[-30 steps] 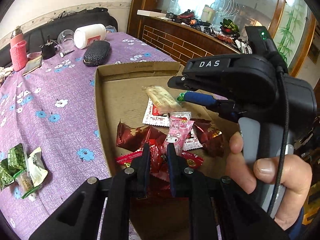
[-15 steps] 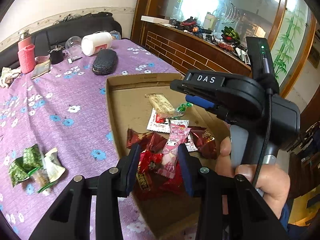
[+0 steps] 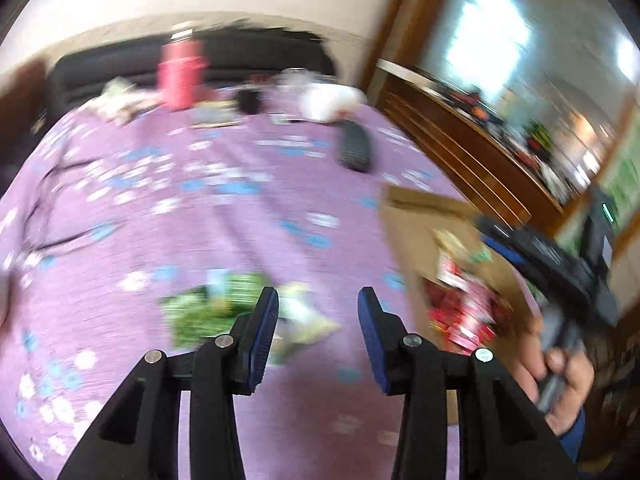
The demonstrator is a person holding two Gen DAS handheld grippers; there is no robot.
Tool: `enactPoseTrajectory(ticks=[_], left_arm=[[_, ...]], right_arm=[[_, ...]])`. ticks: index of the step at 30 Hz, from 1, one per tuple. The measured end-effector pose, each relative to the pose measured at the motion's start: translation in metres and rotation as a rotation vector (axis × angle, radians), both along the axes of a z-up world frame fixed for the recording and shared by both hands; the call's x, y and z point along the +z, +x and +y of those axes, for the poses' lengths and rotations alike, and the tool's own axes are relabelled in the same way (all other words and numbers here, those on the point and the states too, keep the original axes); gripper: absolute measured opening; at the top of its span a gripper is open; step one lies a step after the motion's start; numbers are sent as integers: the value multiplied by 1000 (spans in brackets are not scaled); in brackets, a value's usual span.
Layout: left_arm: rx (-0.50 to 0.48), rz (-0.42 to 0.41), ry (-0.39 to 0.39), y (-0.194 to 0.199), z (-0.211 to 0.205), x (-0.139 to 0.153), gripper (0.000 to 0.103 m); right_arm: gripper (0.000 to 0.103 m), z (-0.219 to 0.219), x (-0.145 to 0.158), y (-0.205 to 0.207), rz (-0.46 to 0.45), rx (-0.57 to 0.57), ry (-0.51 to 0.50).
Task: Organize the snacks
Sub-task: 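Move both grippers back from the tray to the snack pile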
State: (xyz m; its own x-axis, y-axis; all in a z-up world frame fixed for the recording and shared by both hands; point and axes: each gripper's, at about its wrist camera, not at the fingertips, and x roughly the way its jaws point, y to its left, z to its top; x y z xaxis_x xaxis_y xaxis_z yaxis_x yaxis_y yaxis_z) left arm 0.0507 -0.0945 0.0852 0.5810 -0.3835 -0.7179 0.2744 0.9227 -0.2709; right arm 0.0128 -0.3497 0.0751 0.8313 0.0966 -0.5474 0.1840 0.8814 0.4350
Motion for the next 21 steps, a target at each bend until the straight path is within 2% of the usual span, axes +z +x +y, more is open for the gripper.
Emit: enactPoseTrajectory(ticks=[1, 3, 5, 7, 12, 16, 21], left_arm=[[71, 36, 15, 10, 17, -6, 40], [148, 85, 10, 23, 39, -19, 40], [173, 124, -26, 30, 52, -29, 40], [183, 151, -36, 37, 56, -39, 40], [176, 147, 25, 44, 46, -52, 40], [156, 189, 35, 50, 41, -69, 40], [164, 143, 92, 51, 38, -71, 35]], right_arm=[[41, 1, 0, 0, 1, -1, -4], [41, 2, 0, 1, 3, -2, -8], [41, 3, -1, 1, 5, -3, -13], [41, 5, 0, 1, 4, 1, -19], [41, 10, 1, 0, -8, 22, -30], [41, 20, 4, -1, -29, 53, -56], [41, 43, 5, 1, -45, 152, -90]])
